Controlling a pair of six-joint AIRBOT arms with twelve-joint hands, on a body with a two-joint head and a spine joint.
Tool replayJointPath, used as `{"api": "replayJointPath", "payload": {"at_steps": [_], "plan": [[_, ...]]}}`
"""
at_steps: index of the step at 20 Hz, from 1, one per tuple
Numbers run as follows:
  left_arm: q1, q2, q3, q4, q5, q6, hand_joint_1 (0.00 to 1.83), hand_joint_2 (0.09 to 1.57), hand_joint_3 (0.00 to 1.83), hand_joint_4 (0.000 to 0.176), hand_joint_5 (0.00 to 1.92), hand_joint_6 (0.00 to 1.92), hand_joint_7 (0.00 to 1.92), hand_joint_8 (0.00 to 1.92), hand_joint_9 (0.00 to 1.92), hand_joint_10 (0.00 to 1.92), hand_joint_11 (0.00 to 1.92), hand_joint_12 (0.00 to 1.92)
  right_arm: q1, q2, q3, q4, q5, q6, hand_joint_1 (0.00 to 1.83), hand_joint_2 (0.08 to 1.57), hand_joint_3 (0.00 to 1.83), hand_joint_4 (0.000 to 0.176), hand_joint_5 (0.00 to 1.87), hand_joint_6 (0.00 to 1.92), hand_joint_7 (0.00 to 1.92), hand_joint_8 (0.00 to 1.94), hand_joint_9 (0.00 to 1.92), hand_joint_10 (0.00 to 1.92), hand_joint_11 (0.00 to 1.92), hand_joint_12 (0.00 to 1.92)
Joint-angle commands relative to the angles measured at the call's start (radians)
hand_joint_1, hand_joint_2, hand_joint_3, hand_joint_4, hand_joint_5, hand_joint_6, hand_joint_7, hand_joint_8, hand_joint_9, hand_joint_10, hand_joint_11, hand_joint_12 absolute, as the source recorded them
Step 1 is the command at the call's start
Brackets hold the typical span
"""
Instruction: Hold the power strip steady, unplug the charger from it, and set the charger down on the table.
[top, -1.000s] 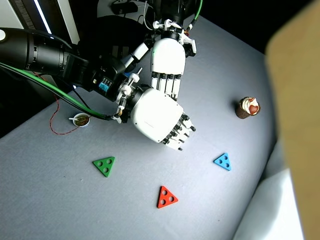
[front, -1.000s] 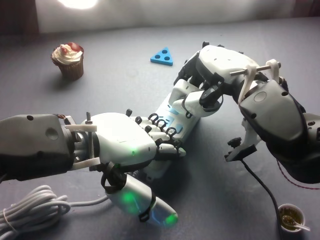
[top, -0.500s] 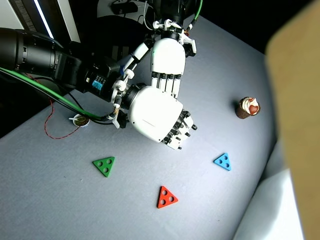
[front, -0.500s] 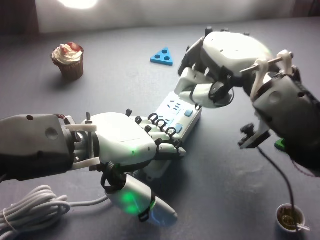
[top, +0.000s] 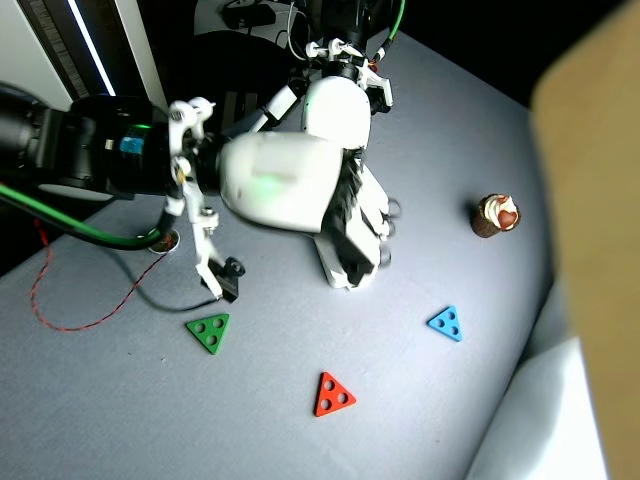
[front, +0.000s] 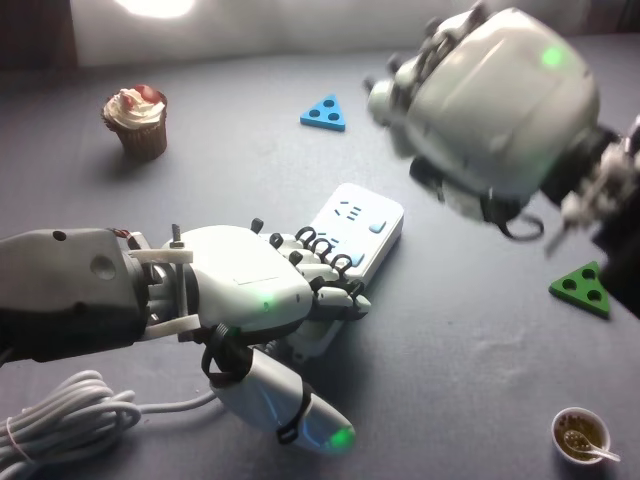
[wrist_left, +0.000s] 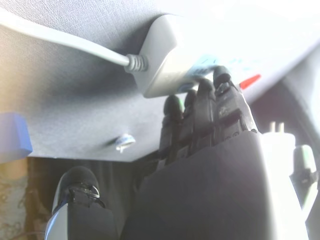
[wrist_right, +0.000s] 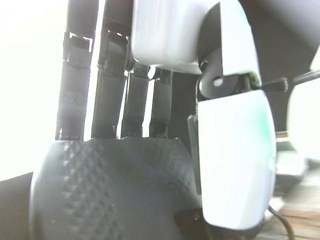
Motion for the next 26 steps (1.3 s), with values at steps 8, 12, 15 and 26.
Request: {"api": "replayJointPath", "payload": {"at_steps": [8,12,15,26], "plan": [[-0.002,0.004,-0.006,-0.009,-0.025,0.001,0.07,0.96,0.0,0.0,0.17,0.0,0.16,0.0,0.13,0.0,0.09,0.03,-0.096,0.107,0.016,-0.496,0.091,0.03,1.25,1.06,0.0,0.0,1.03,0.85,1.19,0.67,1.29,0.0,0.93,0.75],[-0.002,0.004,-0.005,-0.009,-0.025,0.001,0.07,0.97,0.0,0.0,0.17,0.01,0.16,0.01,0.13,0.01,0.09,0.03,-0.178,0.113,0.023,-0.495,0.091,0.03,1.25,1.05,0.0,0.0,1.04,0.83,1.24,0.59,1.32,0.01,0.96,0.76],[-0.001,0.005,-0.006,-0.008,-0.026,0.001,0.07,0.96,0.0,0.0,0.18,0.01,0.18,0.01,0.15,0.01,0.1,0.03,-0.215,0.113,0.026,-0.48,0.091,0.029,1.25,1.06,0.0,0.0,1.01,0.88,1.21,0.64,1.32,0.0,0.93,0.83],[0.001,0.007,-0.011,-0.012,-0.028,0.001,0.06,0.96,0.0,0.0,0.16,0.0,0.15,0.0,0.12,0.0,0.08,0.01,-0.255,0.112,0.006,-0.329,0.102,0.016,0.61,0.8,0.0,0.0,0.21,0.0,0.27,0.0,0.28,0.0,0.1,0.53]]}}
